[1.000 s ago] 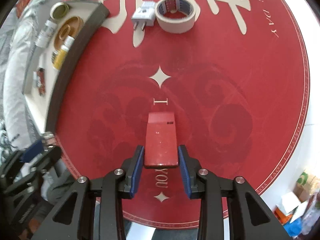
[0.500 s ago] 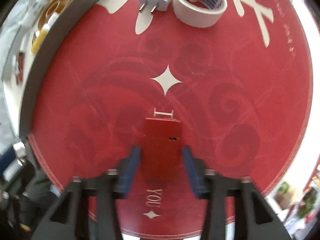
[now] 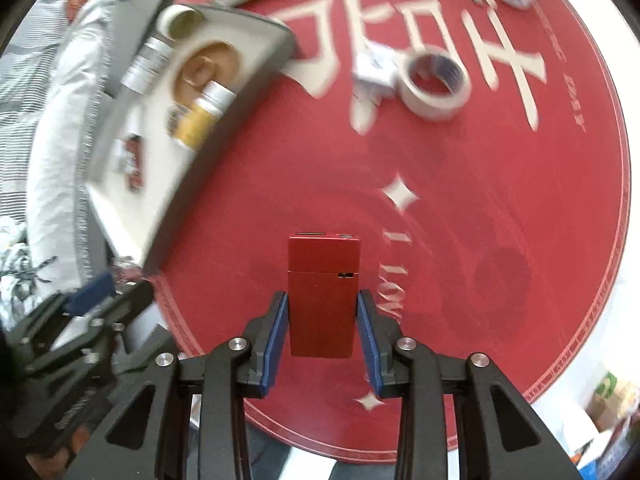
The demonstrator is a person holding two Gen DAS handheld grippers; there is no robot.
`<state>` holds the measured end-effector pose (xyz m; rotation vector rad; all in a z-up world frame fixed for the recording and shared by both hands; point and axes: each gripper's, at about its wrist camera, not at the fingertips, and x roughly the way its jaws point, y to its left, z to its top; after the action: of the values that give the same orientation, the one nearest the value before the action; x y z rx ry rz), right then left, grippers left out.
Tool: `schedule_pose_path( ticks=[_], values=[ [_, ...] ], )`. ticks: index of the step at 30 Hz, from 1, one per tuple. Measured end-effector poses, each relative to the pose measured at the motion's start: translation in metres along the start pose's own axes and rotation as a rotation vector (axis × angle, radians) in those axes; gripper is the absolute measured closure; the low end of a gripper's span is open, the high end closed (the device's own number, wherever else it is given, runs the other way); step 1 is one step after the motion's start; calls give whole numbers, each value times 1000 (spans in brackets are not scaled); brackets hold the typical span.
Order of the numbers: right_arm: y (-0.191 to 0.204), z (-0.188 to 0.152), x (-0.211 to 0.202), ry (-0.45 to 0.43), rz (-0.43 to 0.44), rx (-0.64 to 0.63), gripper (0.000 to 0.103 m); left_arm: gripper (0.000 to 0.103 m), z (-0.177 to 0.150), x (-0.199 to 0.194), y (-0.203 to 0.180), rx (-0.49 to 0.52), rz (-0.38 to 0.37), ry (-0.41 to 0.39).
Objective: Organize rigid objects
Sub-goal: 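Carry the hose clamp with the left tool while the right tool carries the red box to the tray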
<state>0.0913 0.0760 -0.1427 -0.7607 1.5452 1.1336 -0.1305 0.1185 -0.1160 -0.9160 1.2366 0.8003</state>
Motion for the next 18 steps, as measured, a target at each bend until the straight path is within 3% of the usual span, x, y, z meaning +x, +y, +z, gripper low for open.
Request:
schedule_pose_path(
  ticks=[10, 18],
  values=[
    [50, 24, -3, -51, 98, -71, 67, 55, 18, -15, 55, -134, 49, -60],
    [89, 48, -2, -70, 129, -123, 67, 55, 37, -11, 85, -201, 87, -87]
  ],
)
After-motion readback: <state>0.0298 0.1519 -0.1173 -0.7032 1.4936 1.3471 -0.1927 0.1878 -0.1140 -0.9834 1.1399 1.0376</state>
